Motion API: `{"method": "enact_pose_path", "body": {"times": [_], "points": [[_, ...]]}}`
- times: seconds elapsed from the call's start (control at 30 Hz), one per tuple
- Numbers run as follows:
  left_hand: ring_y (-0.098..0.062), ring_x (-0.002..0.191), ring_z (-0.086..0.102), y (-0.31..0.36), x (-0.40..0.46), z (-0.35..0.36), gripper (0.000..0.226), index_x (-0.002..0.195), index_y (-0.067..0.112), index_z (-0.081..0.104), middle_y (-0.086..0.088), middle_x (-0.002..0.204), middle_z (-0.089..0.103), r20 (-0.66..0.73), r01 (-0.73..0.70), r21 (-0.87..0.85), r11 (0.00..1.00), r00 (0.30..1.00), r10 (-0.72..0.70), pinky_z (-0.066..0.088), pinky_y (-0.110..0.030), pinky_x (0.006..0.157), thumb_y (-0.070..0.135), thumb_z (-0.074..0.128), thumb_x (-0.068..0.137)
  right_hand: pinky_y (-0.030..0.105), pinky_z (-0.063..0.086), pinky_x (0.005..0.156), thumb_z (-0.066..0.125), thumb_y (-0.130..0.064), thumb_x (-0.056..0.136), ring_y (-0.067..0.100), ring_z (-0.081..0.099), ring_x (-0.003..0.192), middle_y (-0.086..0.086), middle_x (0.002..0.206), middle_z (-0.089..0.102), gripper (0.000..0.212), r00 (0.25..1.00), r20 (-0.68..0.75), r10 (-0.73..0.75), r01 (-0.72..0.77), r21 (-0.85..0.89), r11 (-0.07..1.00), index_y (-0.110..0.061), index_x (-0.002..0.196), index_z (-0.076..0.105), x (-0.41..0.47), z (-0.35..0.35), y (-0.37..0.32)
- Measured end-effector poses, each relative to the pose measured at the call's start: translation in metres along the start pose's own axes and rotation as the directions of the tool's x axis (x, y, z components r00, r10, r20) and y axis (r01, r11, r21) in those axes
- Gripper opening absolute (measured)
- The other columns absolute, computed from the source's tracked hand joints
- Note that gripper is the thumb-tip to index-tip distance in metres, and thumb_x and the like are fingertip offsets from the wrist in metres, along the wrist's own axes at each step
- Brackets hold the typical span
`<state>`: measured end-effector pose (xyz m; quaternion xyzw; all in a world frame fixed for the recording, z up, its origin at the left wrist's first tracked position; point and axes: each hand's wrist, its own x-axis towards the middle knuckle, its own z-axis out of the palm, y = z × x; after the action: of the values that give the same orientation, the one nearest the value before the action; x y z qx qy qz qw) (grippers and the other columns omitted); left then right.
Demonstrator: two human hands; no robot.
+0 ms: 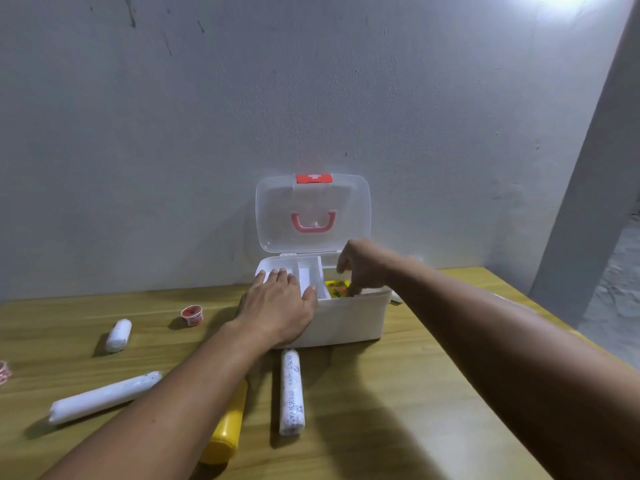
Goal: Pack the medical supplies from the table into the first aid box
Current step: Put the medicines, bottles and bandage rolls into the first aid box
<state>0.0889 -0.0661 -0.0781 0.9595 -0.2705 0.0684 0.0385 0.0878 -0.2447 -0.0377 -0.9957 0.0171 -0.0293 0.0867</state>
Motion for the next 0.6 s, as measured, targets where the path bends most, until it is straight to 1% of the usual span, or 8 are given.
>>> {"method": "enact_pose_path", "body": {"times": [0.07,0.13,0.2,0.27,0.3,0.4,0.5,0.6], "points": [[-0.025,0.144,0.023,-0.002,0.001,-0.001,0.061,0.141,0.001,0.035,-0.015,0.153,0.032,-0.01,0.0,-0.019,1.0,1.0,0.0,0.013,-0.043,0.12,0.04,0.016,0.098,0.034,0.052,0.089,0.086,-0.015,0.065,0.027,0.065,0.1,0.009,0.109,0.071,0.049,0.989,-0.148,0.015,0.001,0.106,0.994,-0.005,0.11,0.07,-0.016,-0.018,0.008],[-0.025,0.143,0.024,-0.001,0.003,-0.006,0.056,0.136,0.001,0.039,-0.013,0.149,0.037,-0.043,0.008,-0.041,0.999,0.999,-0.01,0.018,-0.046,0.117,0.037,0.022,0.096,0.038,0.054,0.085,0.084,-0.011,0.066,0.03,0.067,0.094,0.013,0.1,0.074,0.035,0.946,-0.315,0.078,-0.006,0.224,0.975,-0.002,0.098,0.073,-0.035,-0.035,0.027],[-0.026,0.138,0.03,0.008,0.003,-0.013,0.048,0.128,0.003,0.045,-0.012,0.141,0.044,-0.102,0.015,-0.085,0.996,0.994,-0.023,0.021,-0.047,0.115,0.033,0.028,0.094,0.036,0.055,0.08,0.08,-0.008,0.07,0.033,0.068,0.088,0.015,0.091,0.074,0.02,0.904,-0.398,0.155,-0.064,0.234,0.97,-0.001,0.088,0.075,-0.053,-0.044,0.056],[-0.027,0.133,0.036,0.025,0.001,-0.019,0.038,0.116,0.005,0.051,-0.012,0.131,0.051,-0.163,-0.022,-0.14,0.99,0.987,-0.001,0.024,-0.047,0.113,0.028,0.031,0.093,0.031,0.052,0.078,0.074,-0.009,0.074,0.034,0.067,0.091,0.015,0.094,0.074,0.016,0.912,-0.345,0.222,-0.194,0.115,0.974,0.0,0.088,0.075,-0.071,-0.043,0.089],[-0.028,0.133,0.037,0.036,0.0,-0.019,0.035,0.111,0.005,0.052,-0.012,0.127,0.053,-0.189,-0.064,-0.152,0.986,0.981,0.035,0.025,-0.046,0.112,0.027,0.032,0.093,0.033,0.053,0.08,0.071,-0.012,0.075,0.034,0.066,0.093,0.015,0.096,0.073,0.018,0.918,-0.294,0.266,-0.268,0.034,0.963,0.0,0.089,0.074,-0.079,-0.039,0.106],[-0.025,0.142,0.029,0.07,-0.001,-0.012,0.037,0.12,0.007,0.049,-0.009,0.137,0.049,-0.212,-0.215,-0.144,0.966,0.96,0.182,0.022,-0.045,0.115,0.029,0.032,0.095,0.036,0.056,0.074,0.071,-0.025,0.073,0.033,0.066,0.09,0.014,0.097,0.073,0.029,0.869,-0.178,0.461,-0.479,-0.069,0.875,-0.004,0.093,0.071,-0.102,-0.019,0.152],[-0.025,0.137,0.035,0.095,0.0,-0.005,0.037,0.124,0.01,0.046,-0.007,0.138,0.047,-0.184,-0.3,-0.115,0.947,0.943,0.276,0.026,-0.043,0.112,0.031,0.031,0.096,0.031,0.053,0.066,0.071,-0.029,0.07,0.03,0.065,0.085,0.013,0.098,0.069,0.035,0.825,-0.072,0.56,-0.565,-0.117,0.817,-0.006,0.097,0.065,-0.121,0.001,0.177],[-0.023,0.133,0.038,0.105,0.0,0.001,0.038,0.124,0.01,0.044,-0.007,0.138,0.047,-0.134,-0.3,-0.078,0.951,0.948,0.288,0.03,-0.042,0.107,0.032,0.031,0.096,0.038,0.055,0.082,0.07,-0.026,0.072,0.031,0.063,0.097,0.012,0.11,0.065,0.045,0.816,-0.053,0.575,-0.578,-0.081,0.812,-0.01,0.113,0.061,-0.135,0.011,0.187]]}}
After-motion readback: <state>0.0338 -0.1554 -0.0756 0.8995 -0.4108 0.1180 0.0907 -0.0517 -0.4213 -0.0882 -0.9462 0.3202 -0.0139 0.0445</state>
